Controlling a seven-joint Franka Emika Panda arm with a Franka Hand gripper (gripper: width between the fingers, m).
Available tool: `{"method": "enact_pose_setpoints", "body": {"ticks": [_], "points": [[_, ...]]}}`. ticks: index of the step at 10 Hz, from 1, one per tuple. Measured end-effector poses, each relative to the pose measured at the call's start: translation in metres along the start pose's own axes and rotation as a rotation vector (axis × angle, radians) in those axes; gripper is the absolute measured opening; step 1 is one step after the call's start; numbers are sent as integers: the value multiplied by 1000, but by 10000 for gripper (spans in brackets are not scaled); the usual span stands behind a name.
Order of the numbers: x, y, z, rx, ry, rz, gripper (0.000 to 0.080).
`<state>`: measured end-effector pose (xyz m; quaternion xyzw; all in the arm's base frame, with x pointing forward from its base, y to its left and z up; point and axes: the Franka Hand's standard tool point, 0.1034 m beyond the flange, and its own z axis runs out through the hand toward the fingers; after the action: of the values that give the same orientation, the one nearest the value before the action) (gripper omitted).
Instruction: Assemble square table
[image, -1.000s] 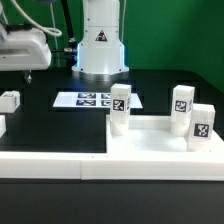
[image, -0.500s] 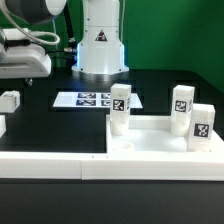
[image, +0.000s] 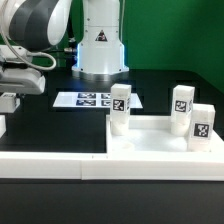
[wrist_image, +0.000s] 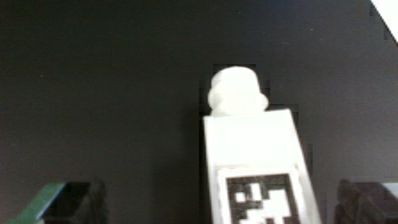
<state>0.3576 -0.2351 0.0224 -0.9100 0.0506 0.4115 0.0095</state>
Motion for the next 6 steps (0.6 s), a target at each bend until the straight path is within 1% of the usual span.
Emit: {"method": "enact_pose_setpoints", "body": {"ticks": [3, 5, 6], "points": [[0, 0, 0, 0, 0, 1, 649], [3, -1, 7, -5, -22, 11, 649], [4, -1, 8, -2, -54, 26, 649]]}}
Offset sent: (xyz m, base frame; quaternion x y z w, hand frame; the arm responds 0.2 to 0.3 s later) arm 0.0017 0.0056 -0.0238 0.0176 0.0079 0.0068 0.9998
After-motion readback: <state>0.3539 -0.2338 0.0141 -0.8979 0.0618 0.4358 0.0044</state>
